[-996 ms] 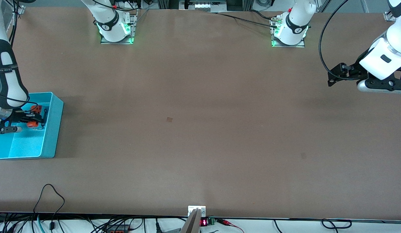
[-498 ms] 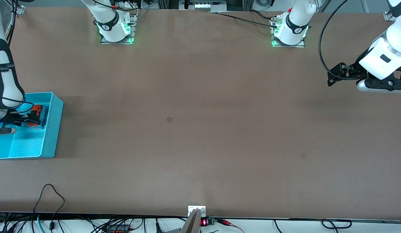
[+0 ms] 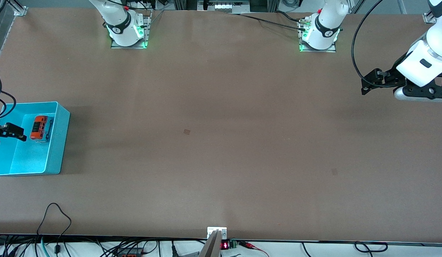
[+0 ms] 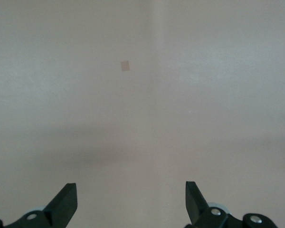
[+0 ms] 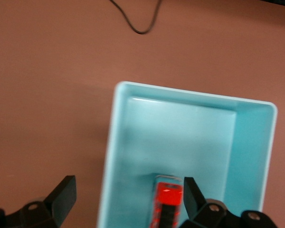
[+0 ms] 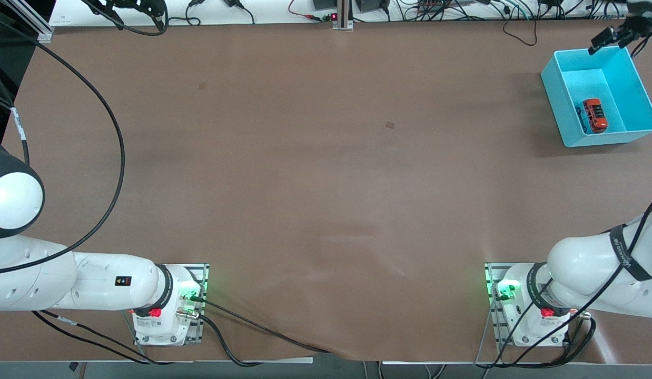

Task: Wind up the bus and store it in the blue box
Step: 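Raise the open right gripper up out of the box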

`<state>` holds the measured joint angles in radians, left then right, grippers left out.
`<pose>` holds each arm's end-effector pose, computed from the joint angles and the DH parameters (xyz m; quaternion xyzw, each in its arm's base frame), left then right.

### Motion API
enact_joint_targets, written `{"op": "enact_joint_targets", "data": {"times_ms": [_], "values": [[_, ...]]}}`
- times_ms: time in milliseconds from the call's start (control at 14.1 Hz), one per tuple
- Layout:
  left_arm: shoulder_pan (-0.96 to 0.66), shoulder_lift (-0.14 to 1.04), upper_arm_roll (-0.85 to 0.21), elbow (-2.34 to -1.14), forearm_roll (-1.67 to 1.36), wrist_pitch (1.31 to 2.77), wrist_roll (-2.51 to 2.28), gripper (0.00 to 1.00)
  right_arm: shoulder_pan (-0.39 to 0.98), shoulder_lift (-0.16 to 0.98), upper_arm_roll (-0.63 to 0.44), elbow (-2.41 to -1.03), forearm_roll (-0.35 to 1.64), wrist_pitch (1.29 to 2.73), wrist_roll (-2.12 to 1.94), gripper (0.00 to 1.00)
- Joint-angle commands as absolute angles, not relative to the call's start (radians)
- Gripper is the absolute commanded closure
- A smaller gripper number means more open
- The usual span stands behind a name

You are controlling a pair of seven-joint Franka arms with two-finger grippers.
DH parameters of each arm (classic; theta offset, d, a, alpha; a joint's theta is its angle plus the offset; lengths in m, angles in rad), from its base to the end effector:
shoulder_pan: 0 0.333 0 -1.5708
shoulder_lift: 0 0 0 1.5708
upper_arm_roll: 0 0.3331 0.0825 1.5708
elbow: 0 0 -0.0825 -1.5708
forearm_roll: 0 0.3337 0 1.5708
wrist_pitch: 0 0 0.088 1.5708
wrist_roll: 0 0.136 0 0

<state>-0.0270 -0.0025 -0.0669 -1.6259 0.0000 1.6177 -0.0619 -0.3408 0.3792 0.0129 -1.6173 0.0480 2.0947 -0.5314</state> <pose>0.5042 -0.0475 0.5946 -0.9999 0.0160 0.0028 0.0003 0.6057 -0.2034 0.4226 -0.9945 -0.0899 -0.0545 0.0011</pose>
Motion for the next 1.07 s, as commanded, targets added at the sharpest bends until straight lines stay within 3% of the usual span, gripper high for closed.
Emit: {"op": "enact_joint_targets", "data": {"times_ms": [0,142,356,498,640,711,996], "values": [[-0.020,-0.035,-0.071,-1.637,0.018,1.609,-0.074,0.00,-0.328,0.324,0.092,-1.545,-0.003,1.885,-0.349,0.00],[-0.020,-0.034,-0.071,-1.637,0.018,1.609,-0.074,0.00,-0.318,0.279,0.153,-1.491,-0.017,1.729,-0.220,0.00],[-0.020,-0.034,-0.071,-1.637,0.018,1.608,-0.074,0.00,-0.252,0.195,0.157,-1.471,-0.018,1.599,-0.146,0.00],[-0.020,-0.034,-0.069,-1.637,0.018,1.602,-0.075,0.00,-0.163,0.155,0.085,-1.454,-0.015,1.516,-0.118,0.00],[-0.020,-0.031,-0.069,-1.637,0.018,1.603,-0.075,0.00,0.014,0.134,-0.090,-1.454,-0.008,1.477,-0.074,0.00],[-0.020,-0.031,-0.069,-1.637,0.018,1.603,-0.075,0.00,0.047,0.123,-0.124,-1.454,0.015,1.474,-0.072,0.00],[-0.020,-0.025,-0.067,-1.638,0.018,1.601,-0.075,0.00,0.052,0.106,-0.129,-1.463,0.038,1.474,-0.069,0.00]]}}
